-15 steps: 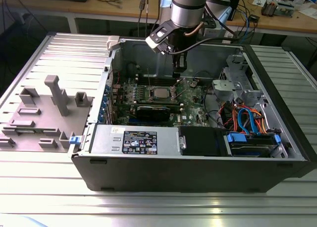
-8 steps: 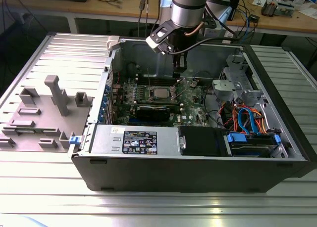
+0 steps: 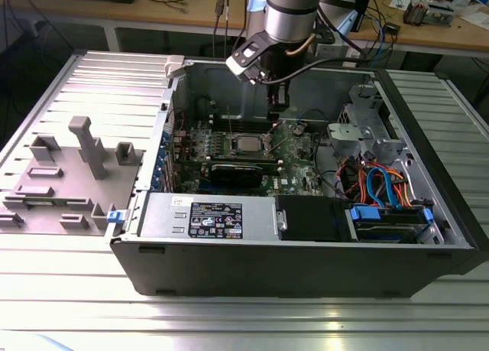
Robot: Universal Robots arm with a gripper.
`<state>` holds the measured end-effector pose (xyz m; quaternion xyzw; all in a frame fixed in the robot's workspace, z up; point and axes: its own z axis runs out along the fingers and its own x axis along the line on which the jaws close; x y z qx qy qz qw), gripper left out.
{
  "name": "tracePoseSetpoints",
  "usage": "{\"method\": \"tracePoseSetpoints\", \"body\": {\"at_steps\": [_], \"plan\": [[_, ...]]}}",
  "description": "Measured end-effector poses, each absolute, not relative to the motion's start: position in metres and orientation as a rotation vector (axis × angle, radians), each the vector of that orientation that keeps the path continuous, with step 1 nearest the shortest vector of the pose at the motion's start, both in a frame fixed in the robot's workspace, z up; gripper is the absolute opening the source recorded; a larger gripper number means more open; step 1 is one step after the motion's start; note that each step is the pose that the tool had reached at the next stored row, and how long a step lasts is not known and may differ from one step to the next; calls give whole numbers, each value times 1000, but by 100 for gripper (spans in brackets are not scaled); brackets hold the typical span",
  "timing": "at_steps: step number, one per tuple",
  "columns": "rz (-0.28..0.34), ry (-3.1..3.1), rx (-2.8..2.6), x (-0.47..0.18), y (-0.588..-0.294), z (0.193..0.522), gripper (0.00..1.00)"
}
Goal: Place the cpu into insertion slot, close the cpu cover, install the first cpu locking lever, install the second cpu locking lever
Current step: 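Close the cpu cover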
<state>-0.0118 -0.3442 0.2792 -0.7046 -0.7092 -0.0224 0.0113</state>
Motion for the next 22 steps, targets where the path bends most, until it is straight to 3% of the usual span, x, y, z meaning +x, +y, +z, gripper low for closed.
{"method": "tracePoseSetpoints", "body": {"at_steps": [22], "plan": [[-70, -2212, -2198, 12, -344, 279, 11]]}}
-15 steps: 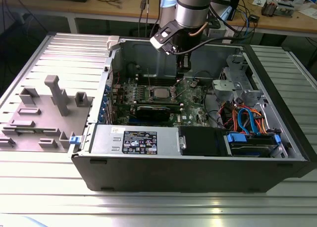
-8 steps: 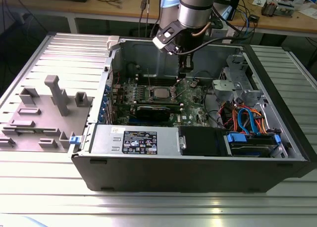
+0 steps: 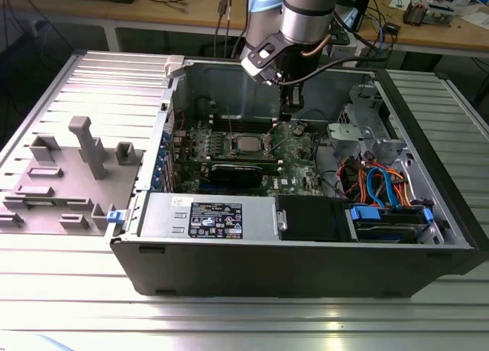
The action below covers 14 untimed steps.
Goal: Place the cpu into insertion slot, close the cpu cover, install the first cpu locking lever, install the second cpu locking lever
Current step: 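Close the cpu cover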
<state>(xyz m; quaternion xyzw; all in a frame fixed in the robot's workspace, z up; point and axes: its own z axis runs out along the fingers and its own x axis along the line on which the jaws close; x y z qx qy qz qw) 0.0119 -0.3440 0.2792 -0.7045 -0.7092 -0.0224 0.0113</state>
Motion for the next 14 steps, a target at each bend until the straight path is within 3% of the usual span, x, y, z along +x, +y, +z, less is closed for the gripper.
{"method": "tracePoseSetpoints", "body": {"at_steps": [14], "plan": [[-69, -2212, -2197, 21, -344, 279, 11]]}}
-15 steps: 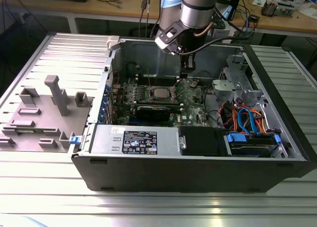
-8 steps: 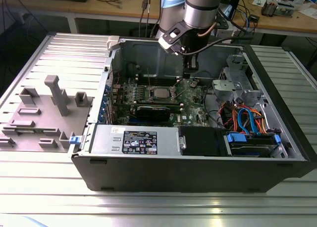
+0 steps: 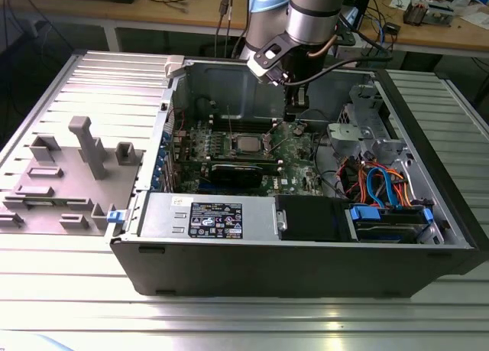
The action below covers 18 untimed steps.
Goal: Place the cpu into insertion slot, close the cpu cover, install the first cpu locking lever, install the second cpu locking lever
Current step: 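Close the cpu cover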
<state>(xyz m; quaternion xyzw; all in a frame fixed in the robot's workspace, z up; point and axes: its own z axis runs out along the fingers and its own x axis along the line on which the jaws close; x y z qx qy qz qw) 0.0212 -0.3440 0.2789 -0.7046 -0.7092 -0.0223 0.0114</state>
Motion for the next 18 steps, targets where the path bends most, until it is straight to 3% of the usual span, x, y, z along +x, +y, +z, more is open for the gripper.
{"method": "tracePoseSetpoints", "body": {"at_steps": [18], "plan": [[-69, -2212, -2197, 27, -344, 279, 11]]}}
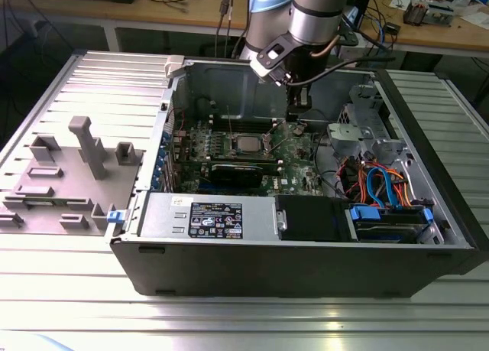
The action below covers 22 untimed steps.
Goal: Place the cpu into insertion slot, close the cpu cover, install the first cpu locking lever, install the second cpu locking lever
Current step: 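Close the cpu cover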
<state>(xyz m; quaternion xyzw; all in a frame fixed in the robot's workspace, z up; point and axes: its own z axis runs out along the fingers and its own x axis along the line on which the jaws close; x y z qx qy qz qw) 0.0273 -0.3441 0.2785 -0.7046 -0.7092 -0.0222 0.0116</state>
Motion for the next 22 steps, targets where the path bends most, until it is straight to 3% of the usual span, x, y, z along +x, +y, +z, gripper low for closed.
{"method": "tracePoseSetpoints", "body": {"at_steps": [22], "plan": [[-65, -2210, -2196, 48, -344, 269, 11]]}}
